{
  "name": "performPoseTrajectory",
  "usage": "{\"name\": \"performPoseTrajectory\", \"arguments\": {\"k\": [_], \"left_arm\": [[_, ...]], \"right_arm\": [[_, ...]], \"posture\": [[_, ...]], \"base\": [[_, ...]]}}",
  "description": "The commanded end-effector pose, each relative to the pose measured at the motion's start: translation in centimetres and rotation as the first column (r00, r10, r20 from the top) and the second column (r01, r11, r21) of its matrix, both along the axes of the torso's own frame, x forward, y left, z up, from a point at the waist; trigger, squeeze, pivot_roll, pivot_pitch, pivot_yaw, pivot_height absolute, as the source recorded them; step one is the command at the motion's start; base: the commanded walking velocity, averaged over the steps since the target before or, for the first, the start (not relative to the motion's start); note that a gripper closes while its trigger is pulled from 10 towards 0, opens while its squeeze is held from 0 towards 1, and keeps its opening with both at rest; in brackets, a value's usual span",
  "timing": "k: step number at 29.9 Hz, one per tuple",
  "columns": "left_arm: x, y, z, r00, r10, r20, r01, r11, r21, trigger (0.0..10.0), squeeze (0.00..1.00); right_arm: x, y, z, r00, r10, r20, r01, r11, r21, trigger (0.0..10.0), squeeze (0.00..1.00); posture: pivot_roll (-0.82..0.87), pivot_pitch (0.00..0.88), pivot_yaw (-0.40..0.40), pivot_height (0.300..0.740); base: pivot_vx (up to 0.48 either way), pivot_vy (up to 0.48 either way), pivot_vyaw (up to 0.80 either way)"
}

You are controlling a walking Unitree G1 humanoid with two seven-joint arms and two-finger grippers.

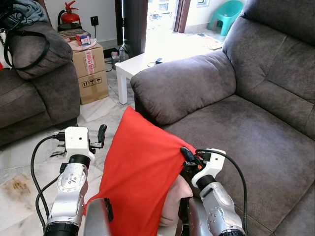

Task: Move the pillow to the sofa from floor

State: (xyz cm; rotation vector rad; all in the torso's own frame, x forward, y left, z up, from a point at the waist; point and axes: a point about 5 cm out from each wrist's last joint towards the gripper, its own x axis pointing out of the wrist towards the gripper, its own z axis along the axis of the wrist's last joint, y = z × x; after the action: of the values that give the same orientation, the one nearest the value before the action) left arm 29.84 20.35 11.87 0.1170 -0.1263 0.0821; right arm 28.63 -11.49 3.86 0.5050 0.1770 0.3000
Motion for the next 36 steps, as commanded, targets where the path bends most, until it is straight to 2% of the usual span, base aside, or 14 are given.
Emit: {"name": "performPoseTrajectory", "arguments": {"k": [1,8,36], "left_arm": [[0.2,-0.41,0.12,1.0,-0.01,0.006,0.01,1.0,-0.001,10.0,0.0],[0.31,-0.44,0.09,1.0,-0.013,0.007,0.013,1.0,-0.002,10.0,0.0],[0.38,-0.57,0.03,1.0,-0.019,0.004,0.019,1.0,-0.004,10.0,0.0]], "right_arm": [[1.23,-0.56,2.55,0.991,-0.034,0.131,0.037,0.999,-0.014,10.0,0.0],[1.37,-0.3,2.79,0.989,-0.032,0.143,0.033,0.999,-0.008,10.0,0.0],[1.33,-0.43,2.69,0.99,-0.039,0.139,0.04,0.999,-0.003,10.0,0.0]], "posture": [[0.13,0.0,-0.11,0.531],[0.13,0.0,-0.107,0.531],[0.13,0.0,-0.107,0.712]], "base": [[0.0,0.0,0.0],[0.0,0.0,0.0],[0.0,0.0,0.0]]}}
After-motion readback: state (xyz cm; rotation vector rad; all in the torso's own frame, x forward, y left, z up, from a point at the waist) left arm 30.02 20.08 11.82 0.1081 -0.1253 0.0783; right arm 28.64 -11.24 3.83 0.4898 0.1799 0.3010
